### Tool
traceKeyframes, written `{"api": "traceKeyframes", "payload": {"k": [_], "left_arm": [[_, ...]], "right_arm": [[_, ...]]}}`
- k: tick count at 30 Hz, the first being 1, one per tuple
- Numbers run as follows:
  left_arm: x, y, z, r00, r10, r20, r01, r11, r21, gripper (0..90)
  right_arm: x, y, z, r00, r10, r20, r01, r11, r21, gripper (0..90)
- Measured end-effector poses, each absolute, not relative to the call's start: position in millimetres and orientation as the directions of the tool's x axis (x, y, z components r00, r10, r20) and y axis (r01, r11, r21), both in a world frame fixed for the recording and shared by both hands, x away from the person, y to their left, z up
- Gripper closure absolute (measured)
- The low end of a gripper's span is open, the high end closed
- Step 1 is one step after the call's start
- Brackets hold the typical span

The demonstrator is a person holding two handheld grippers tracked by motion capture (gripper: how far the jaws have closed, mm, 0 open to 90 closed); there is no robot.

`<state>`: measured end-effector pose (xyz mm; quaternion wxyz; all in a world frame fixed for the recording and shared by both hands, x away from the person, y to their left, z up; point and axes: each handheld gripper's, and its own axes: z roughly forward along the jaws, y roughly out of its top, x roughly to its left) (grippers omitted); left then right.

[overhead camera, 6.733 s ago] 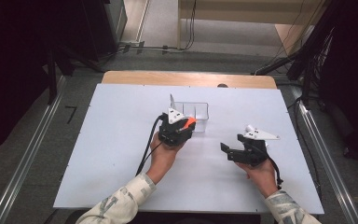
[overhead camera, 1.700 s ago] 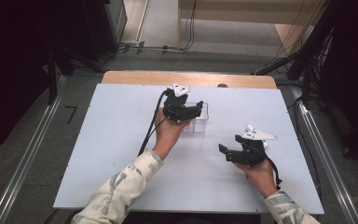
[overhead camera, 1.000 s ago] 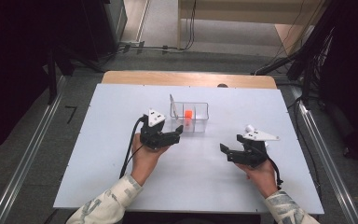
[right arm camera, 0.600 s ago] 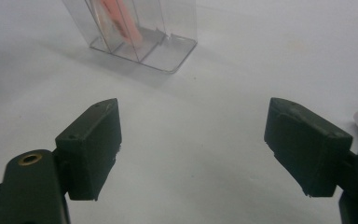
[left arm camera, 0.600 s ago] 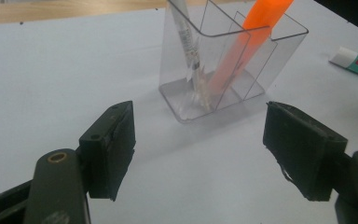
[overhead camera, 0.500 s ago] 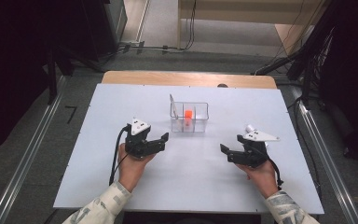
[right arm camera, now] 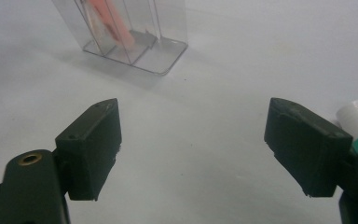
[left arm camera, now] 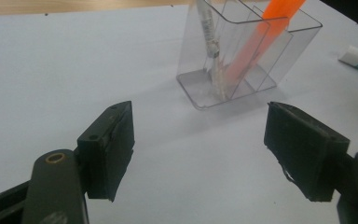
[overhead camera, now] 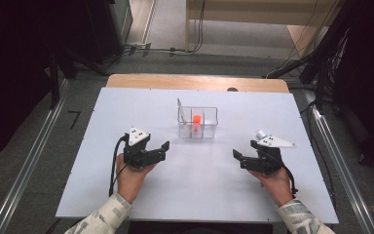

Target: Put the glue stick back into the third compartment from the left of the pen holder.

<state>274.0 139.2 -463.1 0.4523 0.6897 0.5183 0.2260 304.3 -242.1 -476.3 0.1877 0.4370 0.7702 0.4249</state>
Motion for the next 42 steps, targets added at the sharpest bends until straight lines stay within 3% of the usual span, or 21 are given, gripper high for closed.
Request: {"api": "traceKeyframes", "payload": {"k": [28,42], "left_arm": [[272,174,-470,0.279,0.951,-0.132,0.522,-0.035,0.852,22.2],[269,181,-470,0.258,0.952,-0.165,0.519,0.007,0.855,22.3]], "right_arm": [[309,-272,-472,-0.467,0.884,0.030,0.494,0.233,0.838,15.3],[318,-290,-472,-0.407,0.913,0.007,0.498,0.216,0.840,15.4]]}}
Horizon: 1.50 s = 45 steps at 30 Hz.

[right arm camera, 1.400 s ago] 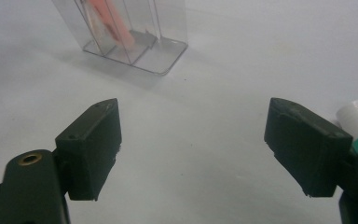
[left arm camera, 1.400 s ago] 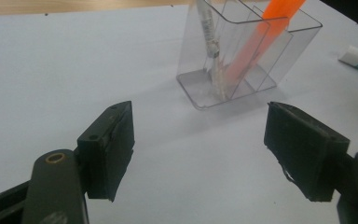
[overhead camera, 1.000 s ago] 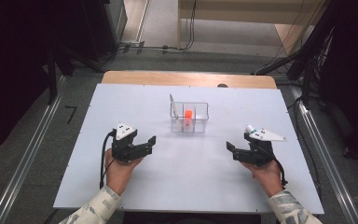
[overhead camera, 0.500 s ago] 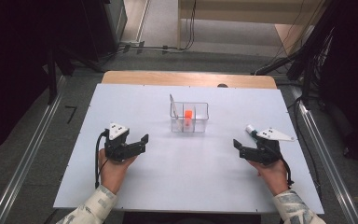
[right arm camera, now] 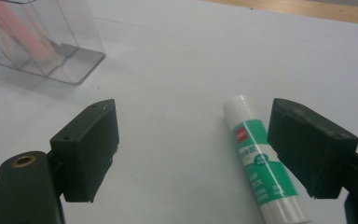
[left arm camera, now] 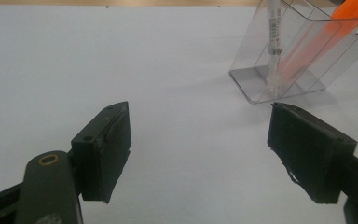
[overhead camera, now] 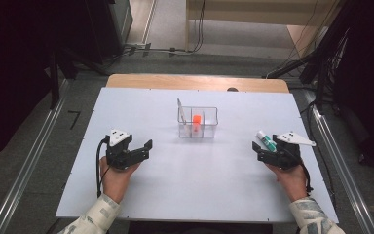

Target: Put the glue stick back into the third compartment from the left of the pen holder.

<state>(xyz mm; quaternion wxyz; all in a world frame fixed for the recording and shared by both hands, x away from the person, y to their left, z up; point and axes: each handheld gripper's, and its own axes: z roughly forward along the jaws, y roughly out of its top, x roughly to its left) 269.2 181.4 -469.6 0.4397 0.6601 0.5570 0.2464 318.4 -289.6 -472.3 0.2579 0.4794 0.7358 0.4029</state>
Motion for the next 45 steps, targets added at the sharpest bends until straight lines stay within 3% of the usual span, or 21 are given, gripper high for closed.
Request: {"api": "traceKeyframes", "payload": {"k": [14,18,25,32,45], "left_arm": [[269,181,-470,0.260,0.950,-0.175,0.521,0.014,0.853,22.5],[269,181,-470,0.262,0.949,-0.178,0.523,0.015,0.852,22.5],[270,180,-471,0.264,0.948,-0.176,0.526,0.011,0.850,22.5],[270,180,-472,0.268,0.947,-0.178,0.531,0.009,0.847,23.2],[271,180,-472,0.271,0.945,-0.184,0.536,0.010,0.844,23.2]], "right_arm": [[344,-307,-482,-0.343,0.939,-0.005,0.533,0.199,0.822,16.6],[349,-307,-485,-0.353,0.934,-0.045,0.500,0.229,0.835,22.8],[360,-312,-490,-0.362,0.932,-0.034,0.529,0.235,0.816,24.6],[367,-317,-497,-0.390,0.921,-0.007,0.528,0.230,0.818,33.5],[374,-317,-506,-0.418,0.908,0.002,0.545,0.249,0.801,38.5]]}}
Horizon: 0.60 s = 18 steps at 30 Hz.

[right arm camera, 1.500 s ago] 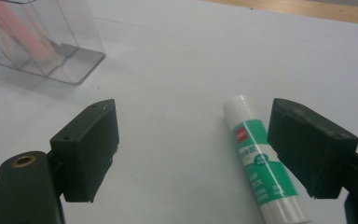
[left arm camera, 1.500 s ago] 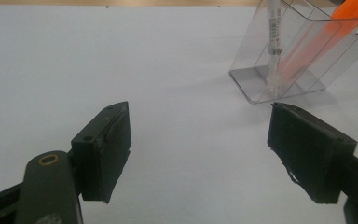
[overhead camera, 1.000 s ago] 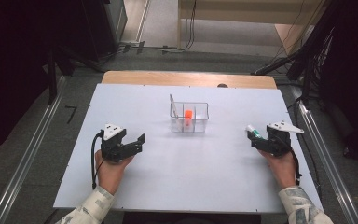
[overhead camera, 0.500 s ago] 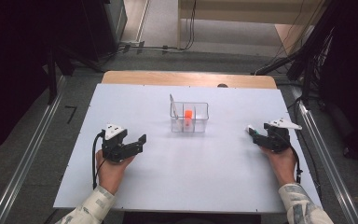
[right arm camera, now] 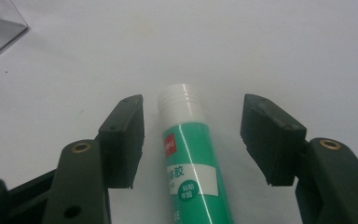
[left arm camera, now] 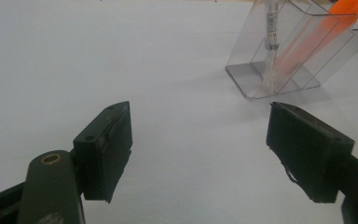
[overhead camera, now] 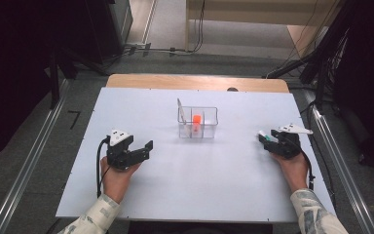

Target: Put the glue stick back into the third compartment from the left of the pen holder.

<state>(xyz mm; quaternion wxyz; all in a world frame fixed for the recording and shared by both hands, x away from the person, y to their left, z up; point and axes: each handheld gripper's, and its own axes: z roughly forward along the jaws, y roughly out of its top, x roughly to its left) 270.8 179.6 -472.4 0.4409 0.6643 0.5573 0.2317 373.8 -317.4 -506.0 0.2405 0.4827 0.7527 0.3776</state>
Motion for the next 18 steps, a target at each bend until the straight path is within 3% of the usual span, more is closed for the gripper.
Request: {"api": "traceKeyframes", "payload": {"k": [18], "left_arm": [[272.0,180.3,-473.7,0.272,0.940,-0.206,0.550,0.024,0.835,23.8]], "right_arm": [[378.4,-320.4,-508.3,-0.388,0.921,0.033,0.588,0.219,0.779,47.2]]}}
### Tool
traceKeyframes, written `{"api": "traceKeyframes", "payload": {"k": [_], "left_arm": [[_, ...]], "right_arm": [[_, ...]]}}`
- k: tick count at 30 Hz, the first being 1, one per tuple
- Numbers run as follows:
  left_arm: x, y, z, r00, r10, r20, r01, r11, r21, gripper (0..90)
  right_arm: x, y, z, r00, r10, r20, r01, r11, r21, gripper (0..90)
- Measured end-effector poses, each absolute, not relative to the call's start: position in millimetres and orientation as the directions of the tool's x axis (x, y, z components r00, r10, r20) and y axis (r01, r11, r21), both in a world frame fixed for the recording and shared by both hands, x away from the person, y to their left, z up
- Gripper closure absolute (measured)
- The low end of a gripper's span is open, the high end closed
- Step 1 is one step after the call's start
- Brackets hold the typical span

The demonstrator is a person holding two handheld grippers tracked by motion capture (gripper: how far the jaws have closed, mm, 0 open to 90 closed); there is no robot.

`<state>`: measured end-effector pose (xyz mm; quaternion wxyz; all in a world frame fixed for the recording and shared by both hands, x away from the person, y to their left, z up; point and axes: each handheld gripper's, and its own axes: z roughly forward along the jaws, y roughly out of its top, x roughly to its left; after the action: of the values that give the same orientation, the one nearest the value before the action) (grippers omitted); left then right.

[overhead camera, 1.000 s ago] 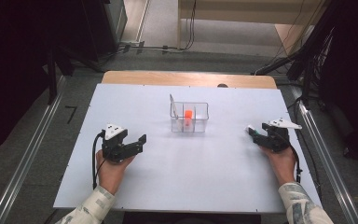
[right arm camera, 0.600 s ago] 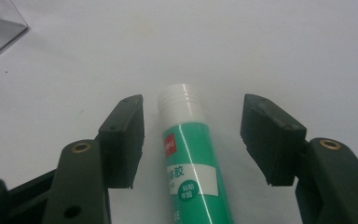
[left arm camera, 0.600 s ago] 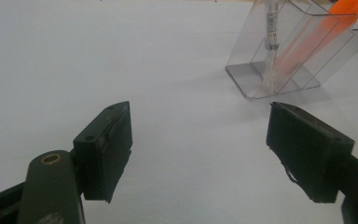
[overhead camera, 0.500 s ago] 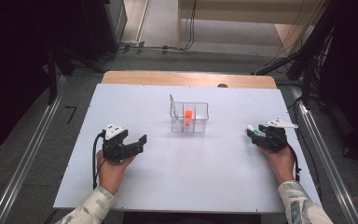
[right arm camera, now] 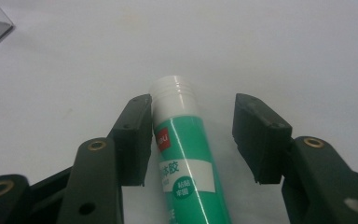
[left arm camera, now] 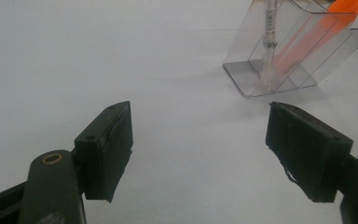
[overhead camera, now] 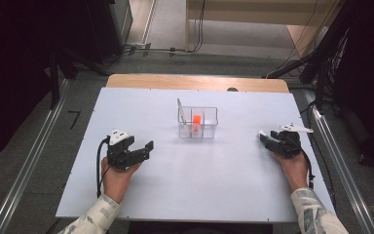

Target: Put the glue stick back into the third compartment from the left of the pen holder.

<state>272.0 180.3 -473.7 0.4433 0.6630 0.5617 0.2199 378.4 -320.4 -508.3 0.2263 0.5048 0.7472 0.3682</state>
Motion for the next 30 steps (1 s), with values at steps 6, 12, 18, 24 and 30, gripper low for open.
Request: {"api": "traceKeyframes", "payload": {"k": [6,12,18,24,30], "left_arm": [[271.8,180.5,-473.4,0.273,0.940,-0.206,0.549,0.024,0.835,23.8],[271.8,180.2,-473.6,0.276,0.939,-0.206,0.548,0.023,0.836,24.1],[271.8,179.8,-473.7,0.277,0.938,-0.207,0.548,0.022,0.836,24.6],[271.8,179.7,-473.7,0.277,0.939,-0.207,0.548,0.022,0.836,24.7],[271.6,179.9,-473.5,0.277,0.938,-0.208,0.548,0.024,0.836,24.7]], "right_arm": [[379.5,-315.3,-509.1,-0.402,0.916,-0.003,0.595,0.264,0.759,52.5],[378.7,-312.3,-509.4,-0.417,0.908,-0.029,0.589,0.295,0.753,58.3],[380.1,-311.7,-509.9,-0.424,0.905,-0.029,0.594,0.302,0.746,58.6],[380.0,-310.7,-509.9,-0.428,0.903,-0.034,0.593,0.309,0.744,62.4],[380.4,-310.6,-509.3,-0.433,0.900,-0.042,0.592,0.319,0.740,63.1]]}}
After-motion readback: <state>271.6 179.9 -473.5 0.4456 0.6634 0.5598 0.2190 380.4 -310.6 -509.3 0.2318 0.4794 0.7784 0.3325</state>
